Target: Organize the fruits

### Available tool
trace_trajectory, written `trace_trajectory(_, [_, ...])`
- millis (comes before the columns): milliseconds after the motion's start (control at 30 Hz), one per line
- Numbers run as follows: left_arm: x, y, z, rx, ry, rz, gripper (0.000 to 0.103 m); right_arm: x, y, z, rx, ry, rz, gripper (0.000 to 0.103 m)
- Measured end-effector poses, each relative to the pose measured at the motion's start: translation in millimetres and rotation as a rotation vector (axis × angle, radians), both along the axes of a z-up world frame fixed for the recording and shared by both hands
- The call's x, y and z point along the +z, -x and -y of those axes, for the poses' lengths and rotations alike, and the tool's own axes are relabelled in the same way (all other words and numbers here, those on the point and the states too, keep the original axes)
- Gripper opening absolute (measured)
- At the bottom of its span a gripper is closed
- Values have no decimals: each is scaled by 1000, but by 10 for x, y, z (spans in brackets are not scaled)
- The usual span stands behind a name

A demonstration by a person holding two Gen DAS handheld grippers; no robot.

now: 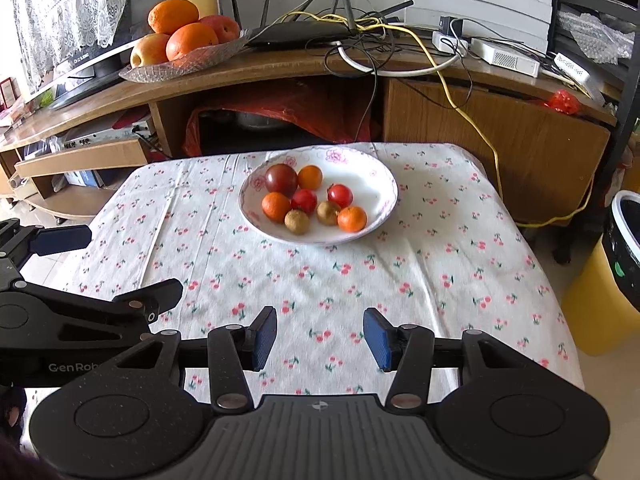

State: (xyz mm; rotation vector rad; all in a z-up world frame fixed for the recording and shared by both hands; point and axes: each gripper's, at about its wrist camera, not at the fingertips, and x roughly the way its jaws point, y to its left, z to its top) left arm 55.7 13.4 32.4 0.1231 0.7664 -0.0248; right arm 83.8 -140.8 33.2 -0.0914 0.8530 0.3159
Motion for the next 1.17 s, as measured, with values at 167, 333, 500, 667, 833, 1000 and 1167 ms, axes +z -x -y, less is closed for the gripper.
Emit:
trace_trajectory(167, [-9,106,15,-2,13,-5,103,-2,131,24,-15,-13,-5,44])
trace_trajectory(333, [-15,156,4,16,15,-2,103,-12,228,58,-36,-19,-15,44])
trace_trajectory(500, [-33,188,-29,35,37,-10,103,19,331,84,-50,-44,-16,46])
trace_trajectory(667, [-56,235,-30,35,36,-12,103,40,423,45,-41,-48,-12,47])
trace_trajectory(833, [-55,274,-41,38,38,-6,103,34,458,46,-42,-49,-13,47])
trace_trajectory(1000, [-38,296,-29,36,26,13,103,38,468,49,-41,-53,-13,47])
trace_trajectory(1167, [-50,298,-29,43,22,14,103,38,475,49,-43,-54,-13,47])
